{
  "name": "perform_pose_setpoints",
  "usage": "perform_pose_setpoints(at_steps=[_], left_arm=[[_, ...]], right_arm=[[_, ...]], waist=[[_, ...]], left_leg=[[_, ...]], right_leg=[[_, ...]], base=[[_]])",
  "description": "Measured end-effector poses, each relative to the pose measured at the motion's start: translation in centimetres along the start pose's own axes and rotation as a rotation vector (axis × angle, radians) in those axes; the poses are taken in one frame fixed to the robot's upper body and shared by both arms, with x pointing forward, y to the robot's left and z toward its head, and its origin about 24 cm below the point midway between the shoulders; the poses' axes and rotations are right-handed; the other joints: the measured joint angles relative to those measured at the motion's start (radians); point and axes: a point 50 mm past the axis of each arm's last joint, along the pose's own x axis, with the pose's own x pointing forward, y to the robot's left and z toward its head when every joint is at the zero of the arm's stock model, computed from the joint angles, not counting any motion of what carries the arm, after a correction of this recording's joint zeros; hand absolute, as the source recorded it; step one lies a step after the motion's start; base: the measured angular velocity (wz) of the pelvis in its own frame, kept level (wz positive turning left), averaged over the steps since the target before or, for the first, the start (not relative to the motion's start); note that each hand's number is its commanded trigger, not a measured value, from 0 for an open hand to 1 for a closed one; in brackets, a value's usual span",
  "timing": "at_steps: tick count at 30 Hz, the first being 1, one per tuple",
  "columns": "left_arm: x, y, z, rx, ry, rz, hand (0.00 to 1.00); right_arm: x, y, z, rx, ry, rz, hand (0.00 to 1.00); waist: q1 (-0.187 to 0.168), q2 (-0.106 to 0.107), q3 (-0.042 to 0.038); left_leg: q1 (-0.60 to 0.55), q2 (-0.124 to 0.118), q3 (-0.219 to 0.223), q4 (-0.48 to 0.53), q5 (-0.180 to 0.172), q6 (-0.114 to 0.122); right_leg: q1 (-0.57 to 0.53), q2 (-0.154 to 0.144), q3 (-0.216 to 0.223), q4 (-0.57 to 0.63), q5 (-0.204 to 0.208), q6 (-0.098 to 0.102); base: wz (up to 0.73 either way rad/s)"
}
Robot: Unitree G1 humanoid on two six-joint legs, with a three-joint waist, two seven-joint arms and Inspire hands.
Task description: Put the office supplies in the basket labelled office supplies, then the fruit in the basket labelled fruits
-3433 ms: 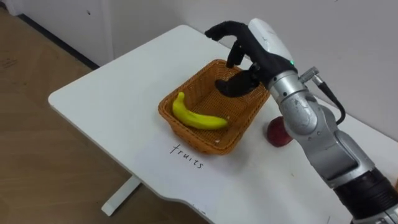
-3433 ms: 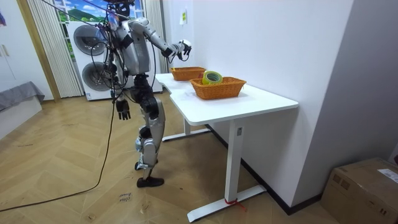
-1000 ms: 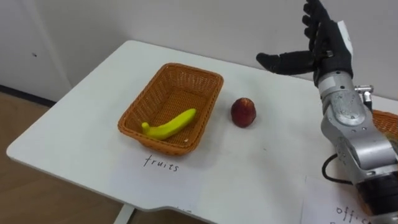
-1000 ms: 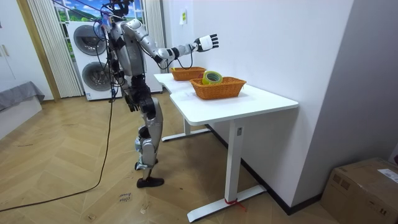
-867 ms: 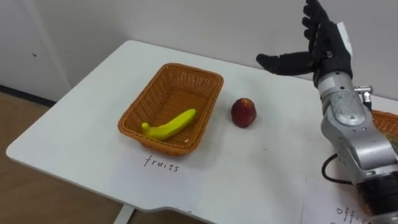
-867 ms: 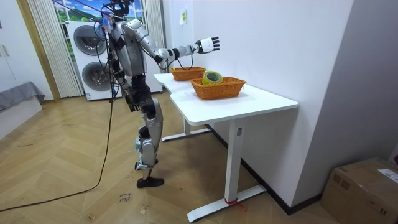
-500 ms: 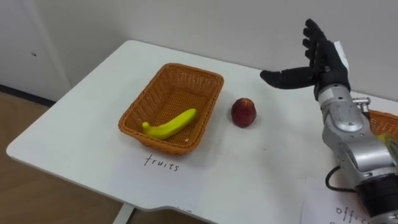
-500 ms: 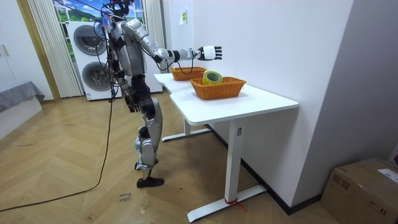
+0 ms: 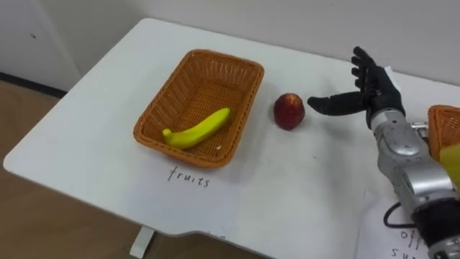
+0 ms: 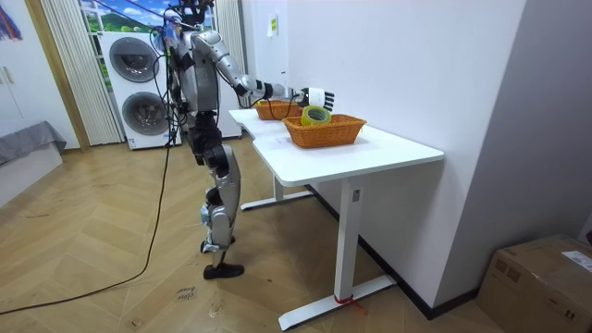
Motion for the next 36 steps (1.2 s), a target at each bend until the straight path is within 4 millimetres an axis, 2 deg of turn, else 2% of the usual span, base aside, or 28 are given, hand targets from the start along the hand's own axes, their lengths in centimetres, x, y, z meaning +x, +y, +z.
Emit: perform_pose_setpoints(at_steps=[7, 10, 18, 28, 36], left_arm=[[0.1, -0.6, -0.2, -0.028, 0.006, -0.029, 0.00], [0.1, -0.7, -0.1, -0.060, 0.003, -0.036, 0.00], [0.1, -0.8, 0.0, -0.079, -0.001, -0.042, 0.00], [0.1, -0.9, -0.2, -0.084, 0.007, -0.046, 0.00], [0.1, -0.7, -0.2, -0.086, 0.003, -0.040, 0.00]], right_arm=[[0.1, -0.3, -0.6, -0.014, 0.025, -0.010, 0.00], [0.0, 0.0, -1.2, -0.034, 0.050, 0.002, 0.00], [0.3, 0.9, -0.1, -0.038, 0.010, 0.062, 0.00], [0.3, 0.9, -0.1, -0.046, 0.009, 0.084, 0.00], [0.2, 1.4, -0.3, -0.151, 0.004, 0.153, 0.00]], waist=[[0.005, 0.007, 0.0079], [0.021, 0.007, 0.0081], [0.022, -0.007, 0.0126], [0.012, -0.005, 0.0111], [-0.014, -0.007, 0.0098]], left_leg=[[-0.025, 0.001, 0.002, 0.002, 0.001, 0.000], [-0.027, 0.002, 0.012, -0.001, 0.001, 0.000], [-0.038, 0.000, 0.024, 0.001, 0.004, 0.005], [-0.037, 0.000, 0.024, 0.003, 0.005, 0.006], [-0.018, 0.000, 0.027, 0.003, 0.005, 0.006]], right_leg=[[-0.028, 0.001, 0.005, 0.003, 0.000, 0.000], [-0.039, 0.000, 0.015, 0.009, 0.000, -0.001], [-0.056, -0.007, 0.023, 0.022, 0.000, 0.000], [-0.056, -0.009, 0.023, 0.030, 0.000, 0.000], [-0.039, -0.009, 0.022, 0.032, 0.000, 0.000]], base=[[-0.01], [-0.10], [-0.02], [0.00], [0.00]])
